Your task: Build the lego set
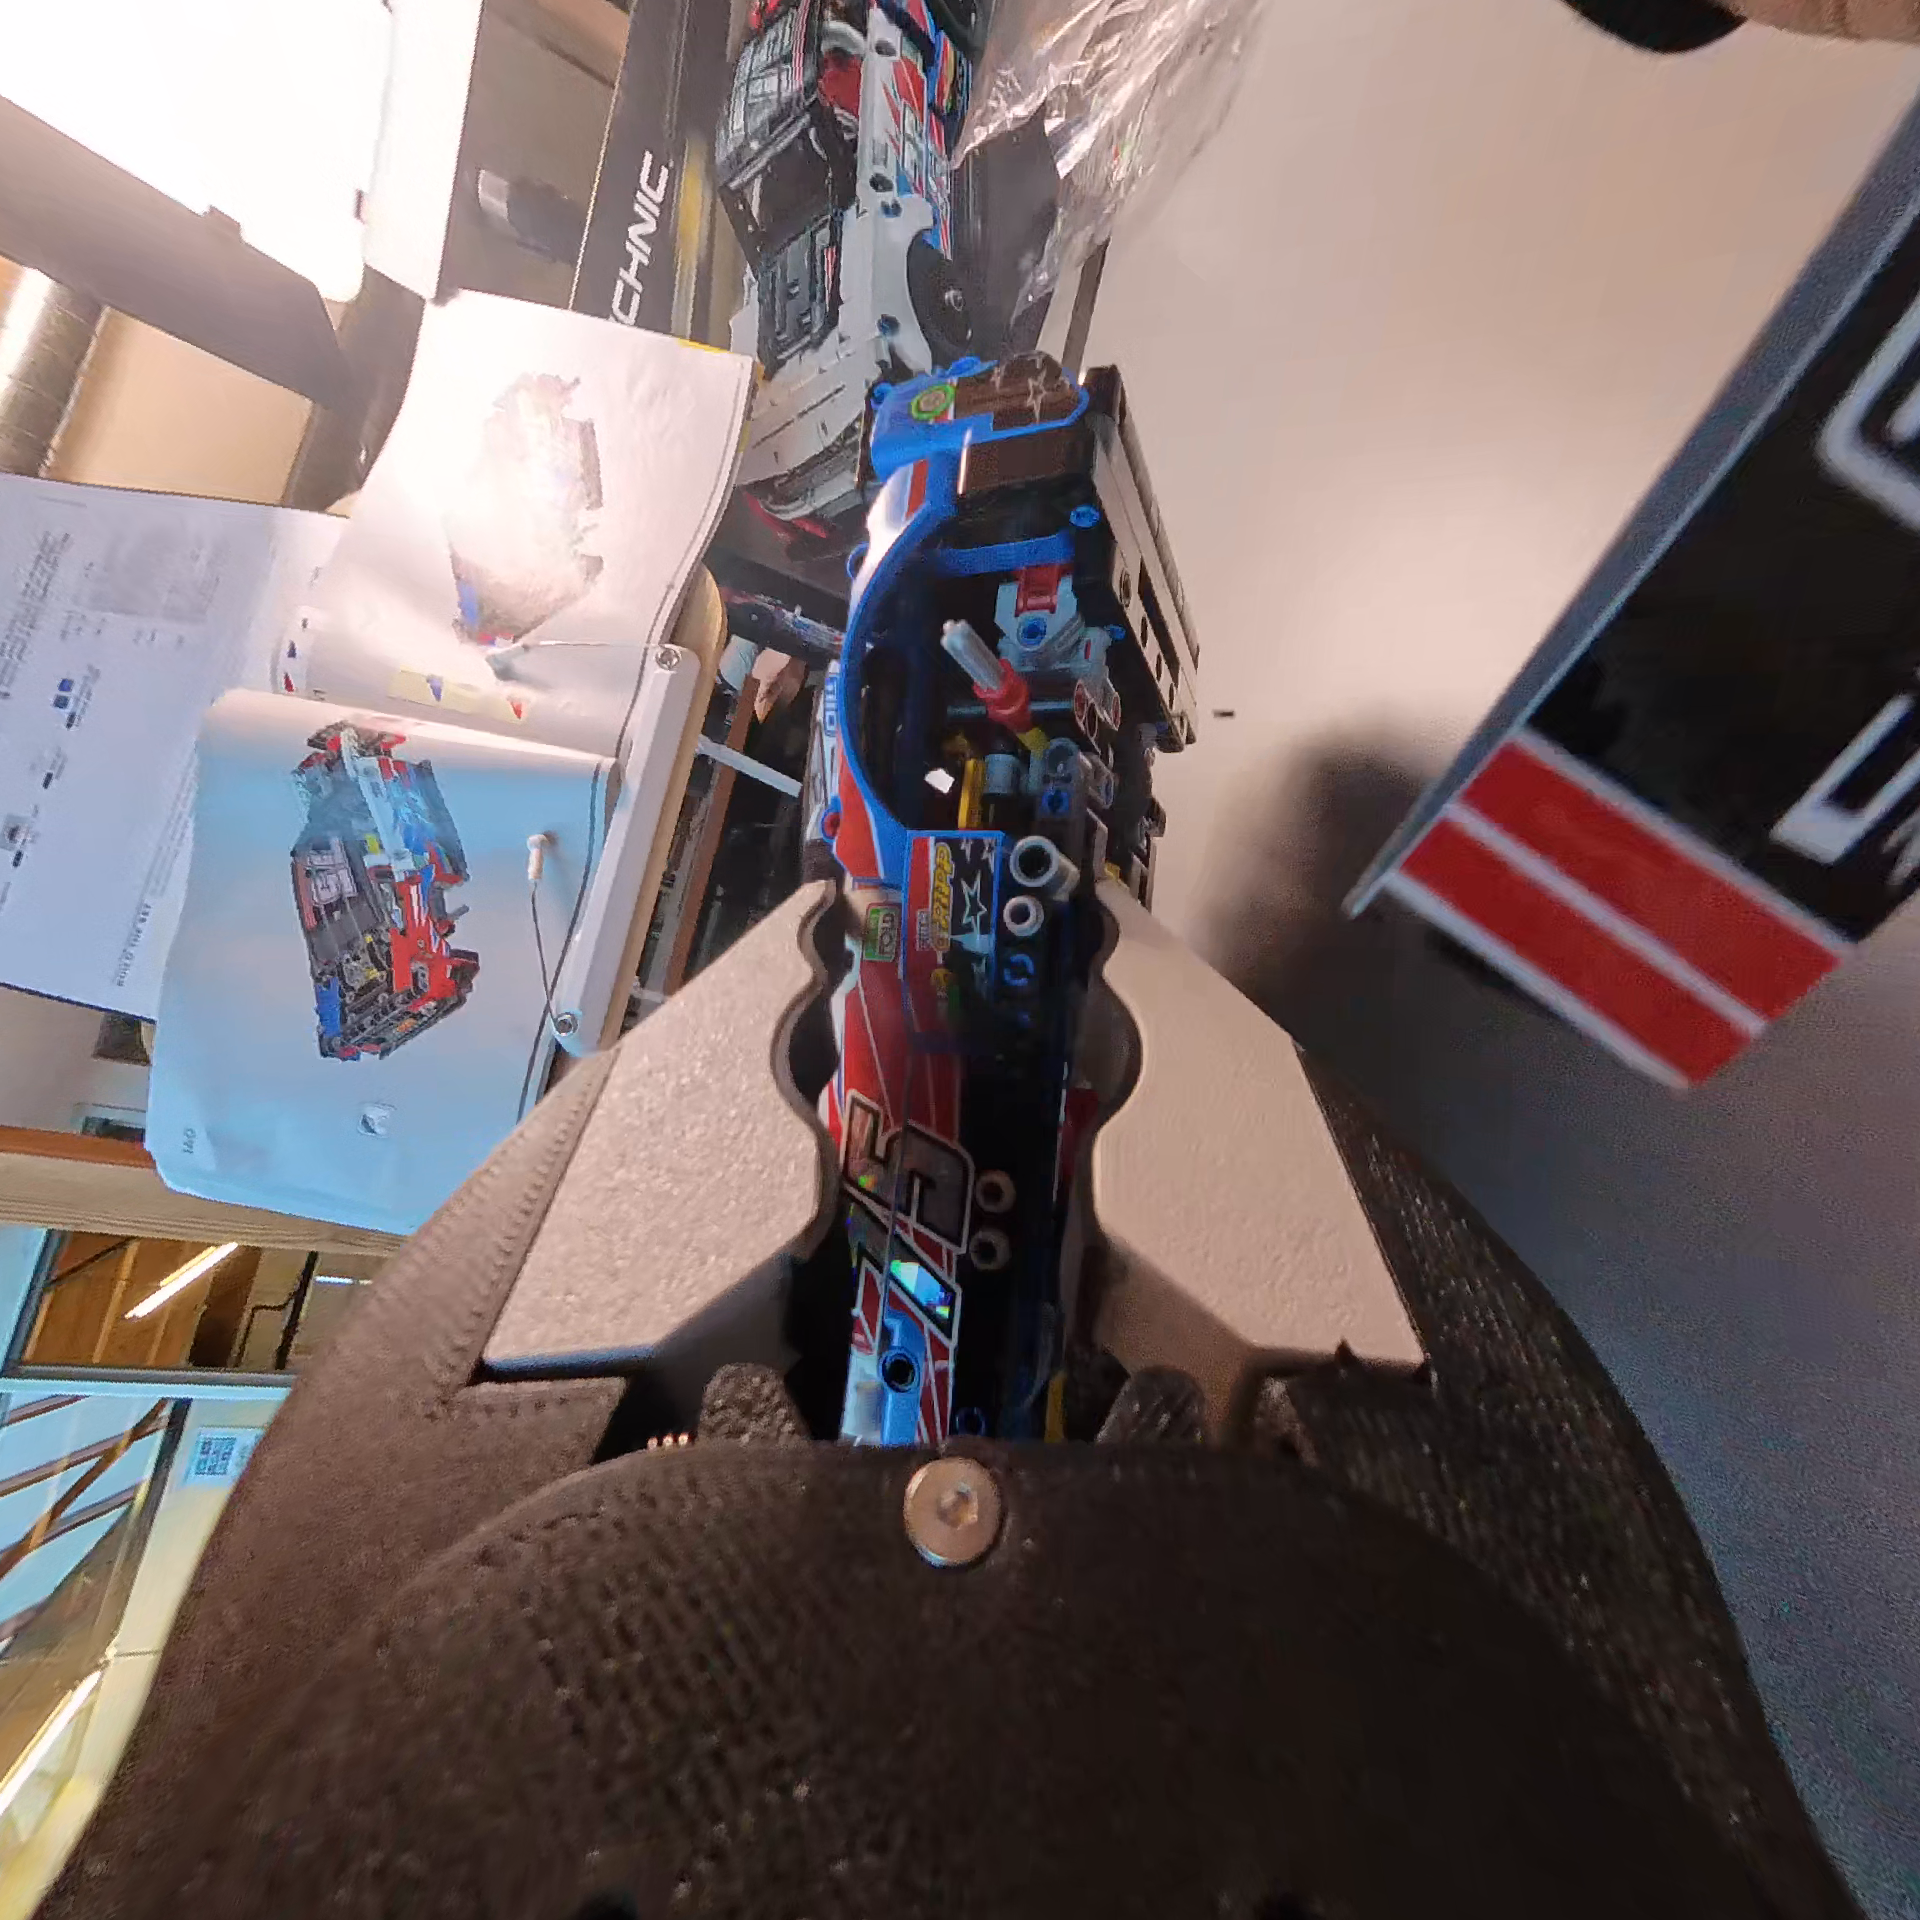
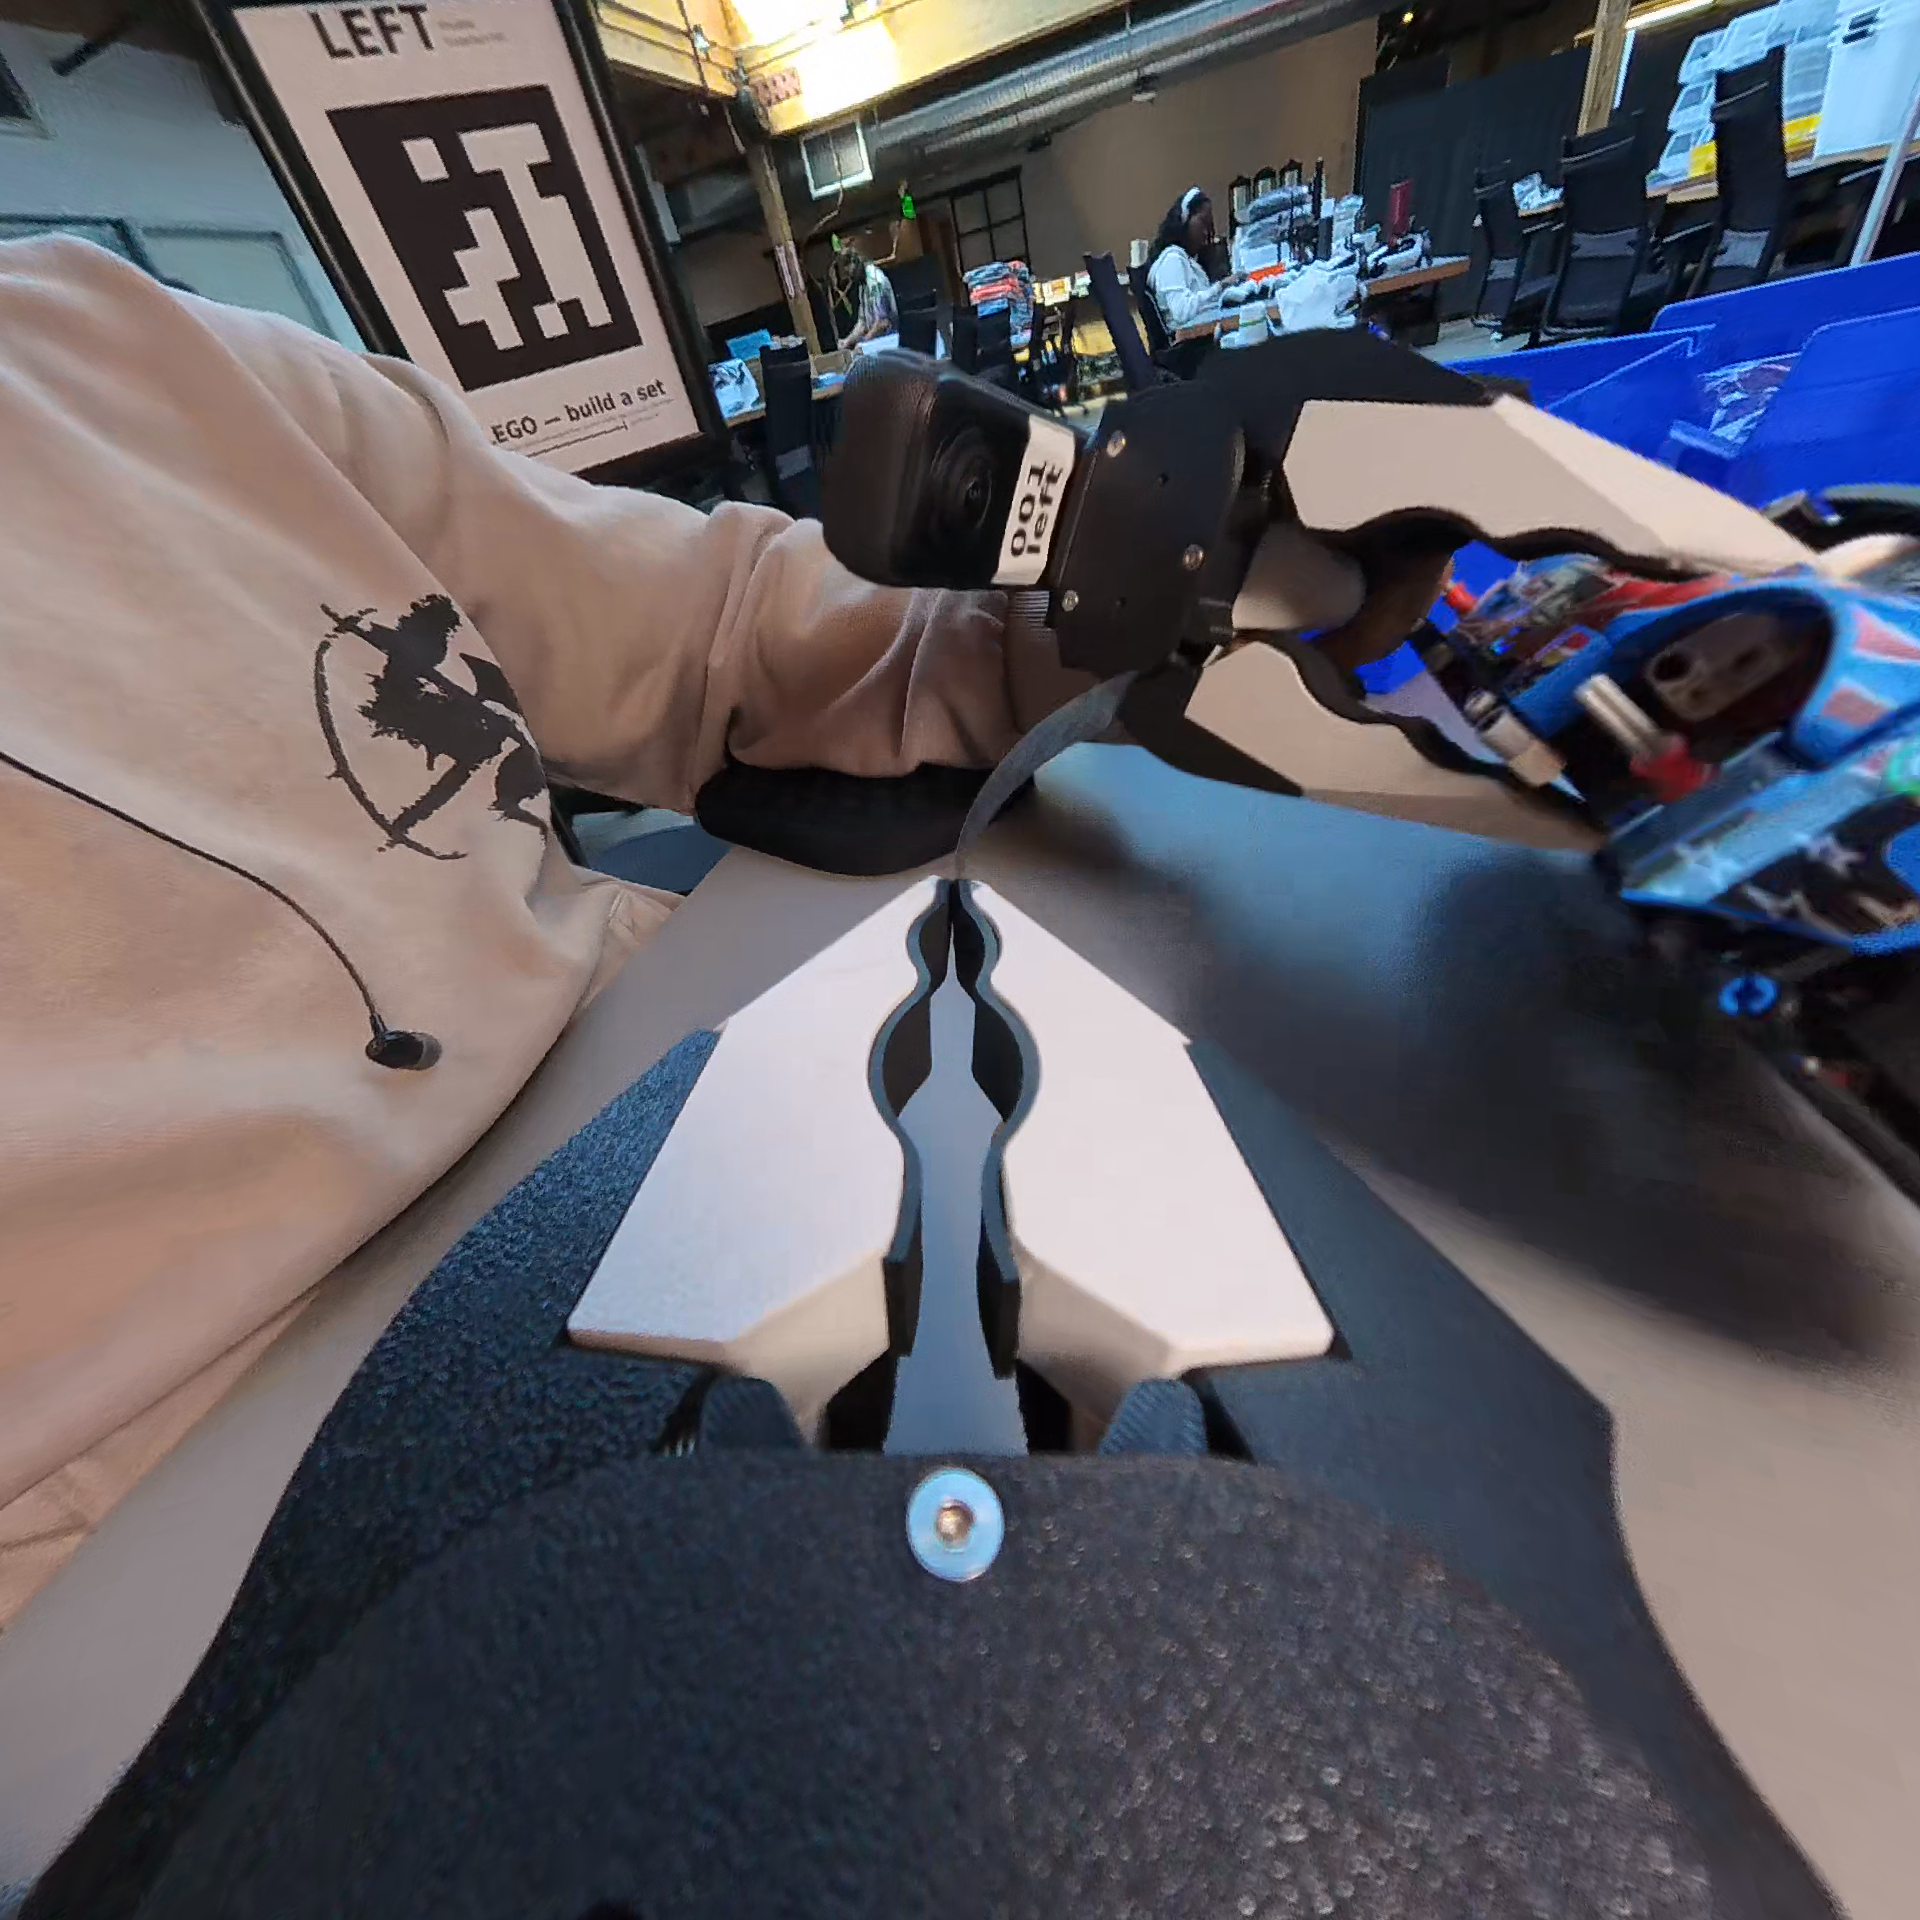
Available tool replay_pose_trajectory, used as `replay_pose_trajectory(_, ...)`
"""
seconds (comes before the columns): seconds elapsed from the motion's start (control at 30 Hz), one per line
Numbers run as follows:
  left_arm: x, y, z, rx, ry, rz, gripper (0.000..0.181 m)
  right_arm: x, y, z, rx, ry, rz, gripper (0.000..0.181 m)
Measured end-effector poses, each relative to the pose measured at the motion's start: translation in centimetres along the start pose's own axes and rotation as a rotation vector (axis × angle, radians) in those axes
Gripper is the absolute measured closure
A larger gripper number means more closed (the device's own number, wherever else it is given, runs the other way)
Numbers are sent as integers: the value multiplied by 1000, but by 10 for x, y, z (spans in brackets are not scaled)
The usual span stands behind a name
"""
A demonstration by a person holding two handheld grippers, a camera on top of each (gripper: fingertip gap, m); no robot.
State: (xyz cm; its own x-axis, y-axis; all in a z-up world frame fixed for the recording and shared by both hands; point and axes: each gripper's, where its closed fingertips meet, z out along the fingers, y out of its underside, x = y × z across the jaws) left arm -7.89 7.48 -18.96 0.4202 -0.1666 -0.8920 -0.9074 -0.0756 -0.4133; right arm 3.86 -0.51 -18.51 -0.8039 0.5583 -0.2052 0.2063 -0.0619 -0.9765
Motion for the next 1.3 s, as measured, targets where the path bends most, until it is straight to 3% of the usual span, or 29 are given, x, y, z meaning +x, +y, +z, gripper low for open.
replay_pose_trajectory(0.03,-1,2,0,-14,15,-8,139,-1,1,-4,-5,7,1,181)
replay_pose_trajectory(0.4,12,-2,-2,-27,34,71,139,-1,6,-18,-32,31,15,181)
replay_pose_trajectory(0.63,1,-15,-11,33,17,-31,140,3,20,-19,-99,41,33,181)
replay_pose_trajectory(0.83,-17,-41,-30,164,-19,-205,140,17,20,-24,-78,103,53,181)
replay_pose_trajectory(1.0,-35,-74,-57,368,-5,-483,141,22,8,-29,-16,116,56,181)
replay_pose_trajectory(1.17,-16,-97,-75,514,101,-694,140,3,-11,-36,45,18,45,181)
replay_pose_trajectory(1.3,-6,-102,-83,556,150,-718,139,-19,-6,-29,5,-80,37,181)
